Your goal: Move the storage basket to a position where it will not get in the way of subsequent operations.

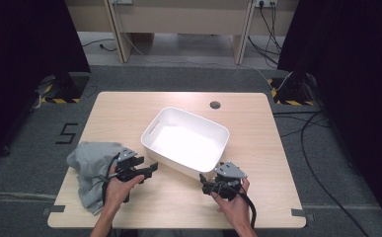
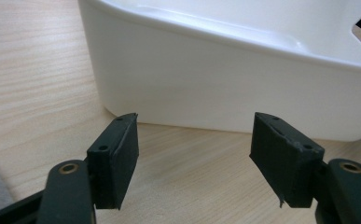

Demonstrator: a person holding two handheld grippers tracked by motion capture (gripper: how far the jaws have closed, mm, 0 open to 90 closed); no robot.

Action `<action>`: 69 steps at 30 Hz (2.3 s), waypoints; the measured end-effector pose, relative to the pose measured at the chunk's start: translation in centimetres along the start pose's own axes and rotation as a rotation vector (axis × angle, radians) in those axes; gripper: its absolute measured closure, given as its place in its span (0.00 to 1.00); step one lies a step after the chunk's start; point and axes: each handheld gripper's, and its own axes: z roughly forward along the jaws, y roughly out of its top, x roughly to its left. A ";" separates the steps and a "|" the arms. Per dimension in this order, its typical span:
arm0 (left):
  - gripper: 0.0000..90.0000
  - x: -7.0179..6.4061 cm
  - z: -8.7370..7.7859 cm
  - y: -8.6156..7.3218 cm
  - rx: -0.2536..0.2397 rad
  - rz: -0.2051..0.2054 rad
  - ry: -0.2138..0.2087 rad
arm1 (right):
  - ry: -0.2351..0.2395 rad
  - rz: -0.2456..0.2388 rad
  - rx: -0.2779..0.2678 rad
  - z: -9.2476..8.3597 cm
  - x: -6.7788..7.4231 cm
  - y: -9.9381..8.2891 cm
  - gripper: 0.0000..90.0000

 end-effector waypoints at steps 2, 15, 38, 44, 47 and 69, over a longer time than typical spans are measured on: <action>0.35 0.1 0.1 -0.1 0.004 -0.003 0.002 | -0.010 0.006 -0.001 0.1 -0.5 0.0 0.19; 0.34 0.5 0.2 0.0 -0.006 -0.011 0.008 | -0.052 -0.001 0.004 2.5 -4.3 1.1 0.20; 0.53 2.0 4.8 4.0 -0.016 0.012 0.054 | -0.027 0.068 0.043 7.9 -7.0 3.5 0.23; 0.50 2.3 6.7 5.9 0.010 0.012 0.088 | -0.062 0.071 0.058 9.5 -8.4 4.8 0.23; 0.46 2.5 7.2 6.5 0.017 0.010 0.100 | -0.080 0.080 0.062 10.2 -9.0 5.2 0.24; 0.42 3.8 10.4 9.1 0.059 -0.044 0.178 | -0.125 0.189 0.112 13.3 -12.1 5.7 0.25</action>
